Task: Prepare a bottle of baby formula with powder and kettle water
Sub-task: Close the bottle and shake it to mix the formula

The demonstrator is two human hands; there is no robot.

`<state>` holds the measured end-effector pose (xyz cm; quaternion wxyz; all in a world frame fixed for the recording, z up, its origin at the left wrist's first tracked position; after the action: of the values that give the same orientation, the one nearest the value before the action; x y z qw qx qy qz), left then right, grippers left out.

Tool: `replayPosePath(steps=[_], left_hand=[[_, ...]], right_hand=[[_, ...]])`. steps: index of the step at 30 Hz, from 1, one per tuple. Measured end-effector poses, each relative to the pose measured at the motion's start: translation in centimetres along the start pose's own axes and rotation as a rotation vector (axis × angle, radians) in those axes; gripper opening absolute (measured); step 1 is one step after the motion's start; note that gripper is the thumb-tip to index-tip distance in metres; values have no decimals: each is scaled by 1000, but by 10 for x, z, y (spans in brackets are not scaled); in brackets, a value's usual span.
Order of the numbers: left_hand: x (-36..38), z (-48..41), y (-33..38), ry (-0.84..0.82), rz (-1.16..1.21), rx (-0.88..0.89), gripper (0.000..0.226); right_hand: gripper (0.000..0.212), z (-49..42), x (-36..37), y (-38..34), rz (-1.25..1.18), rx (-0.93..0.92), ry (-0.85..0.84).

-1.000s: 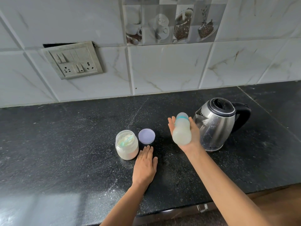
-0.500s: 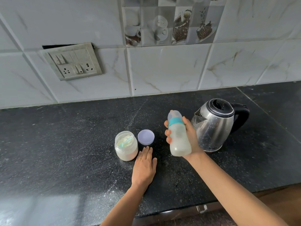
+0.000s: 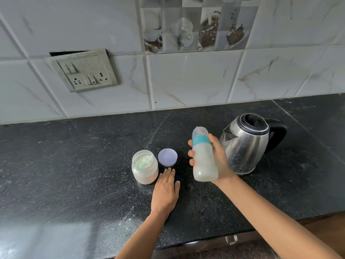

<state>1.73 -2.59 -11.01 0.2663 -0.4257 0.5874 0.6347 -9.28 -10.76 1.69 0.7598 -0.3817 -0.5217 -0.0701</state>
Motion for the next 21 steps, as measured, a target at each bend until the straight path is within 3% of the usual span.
replayPosePath(steps=[2,5,10,14,19,21], left_hand=[[0,0,-1,1,2,-1,49],[1,0,0,0,4,-3,50],[1,-1,-1,2,-5,-5,50],[2,-1,0,4,-3,1,49],[3,-2,-2,5,-19,9,48],[2,-2,-1,6,-19,12,48]], right_hand=[[45,0,4,-4,22,-14,-3],[45,-7,-3,-14,-253,-125,82],[49,2,3,5,85,19,34],[48,-5,1,-9,-242,-111,72],[39,4,-2,5,118,-79,11],[49,2,-1,4,58,-49,52]])
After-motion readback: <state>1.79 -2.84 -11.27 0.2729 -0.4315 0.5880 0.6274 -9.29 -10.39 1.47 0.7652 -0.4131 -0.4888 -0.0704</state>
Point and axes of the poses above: each hand's wrist, its own z-axis away from the middle knuckle, its own x-axis out of the palm, y = z × x, the point moved 5 cm from there along -z, towards the middle knuckle, and after that the axes turned 7 degrees about -y, right-handed, at the moved point
